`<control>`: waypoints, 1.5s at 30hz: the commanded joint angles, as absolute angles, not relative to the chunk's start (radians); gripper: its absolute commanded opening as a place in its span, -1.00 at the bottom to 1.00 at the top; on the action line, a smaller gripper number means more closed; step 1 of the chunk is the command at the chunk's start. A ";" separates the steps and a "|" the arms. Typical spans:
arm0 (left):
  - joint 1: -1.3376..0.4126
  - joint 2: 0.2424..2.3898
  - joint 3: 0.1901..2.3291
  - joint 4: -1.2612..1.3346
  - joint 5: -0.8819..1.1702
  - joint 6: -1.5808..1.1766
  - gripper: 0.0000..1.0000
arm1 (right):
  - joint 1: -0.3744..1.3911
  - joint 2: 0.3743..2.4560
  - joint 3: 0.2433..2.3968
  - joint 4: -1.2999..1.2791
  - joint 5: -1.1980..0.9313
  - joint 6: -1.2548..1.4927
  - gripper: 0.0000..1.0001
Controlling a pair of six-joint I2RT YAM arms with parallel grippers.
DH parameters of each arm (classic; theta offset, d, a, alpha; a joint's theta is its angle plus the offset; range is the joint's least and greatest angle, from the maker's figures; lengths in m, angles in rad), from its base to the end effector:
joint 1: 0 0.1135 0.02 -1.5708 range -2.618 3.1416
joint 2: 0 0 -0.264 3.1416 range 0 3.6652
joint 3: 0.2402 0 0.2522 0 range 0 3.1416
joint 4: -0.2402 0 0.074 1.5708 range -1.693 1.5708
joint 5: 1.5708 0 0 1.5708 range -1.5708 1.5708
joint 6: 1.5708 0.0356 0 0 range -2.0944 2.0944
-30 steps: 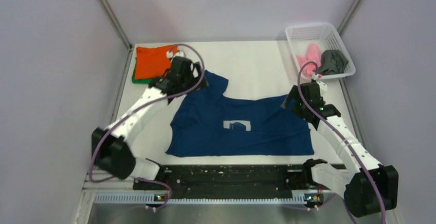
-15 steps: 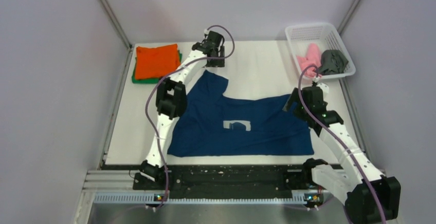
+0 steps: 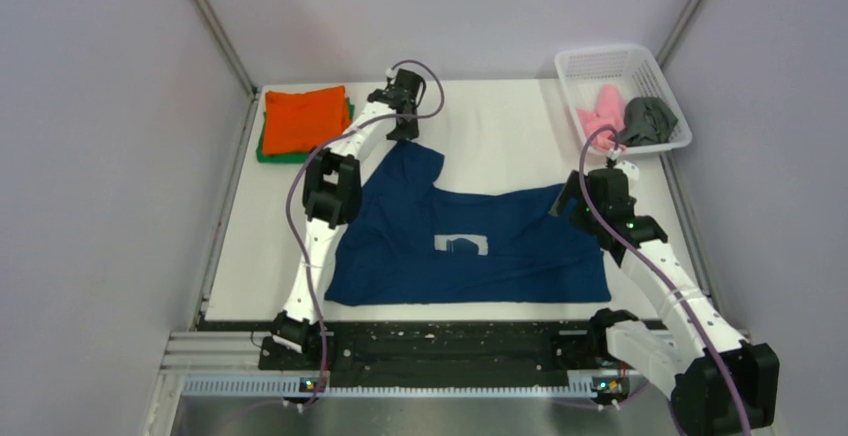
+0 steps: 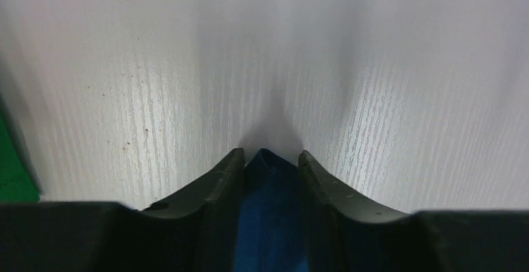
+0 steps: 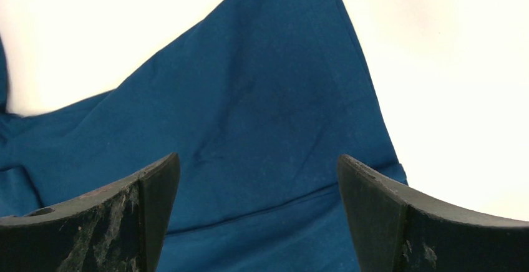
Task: Fold and stack the t-shirts
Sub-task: Grab the side of the flattened tshirt furthest away from the robot with both arms
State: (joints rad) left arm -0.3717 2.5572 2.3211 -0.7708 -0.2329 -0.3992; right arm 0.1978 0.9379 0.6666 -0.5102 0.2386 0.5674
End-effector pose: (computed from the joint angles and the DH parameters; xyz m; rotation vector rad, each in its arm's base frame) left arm 0.5158 -0.1923 0.1684 -0.1207 2.5335 -0.0013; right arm 0.1909 0.0297 0.2420 0.5411 2.2630 0.1029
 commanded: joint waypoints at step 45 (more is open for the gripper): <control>-0.495 1.703 1.474 -0.630 -0.130 -0.456 -1.00 | 0.190 1.853 1.170 -0.471 0.624 0.620 -0.49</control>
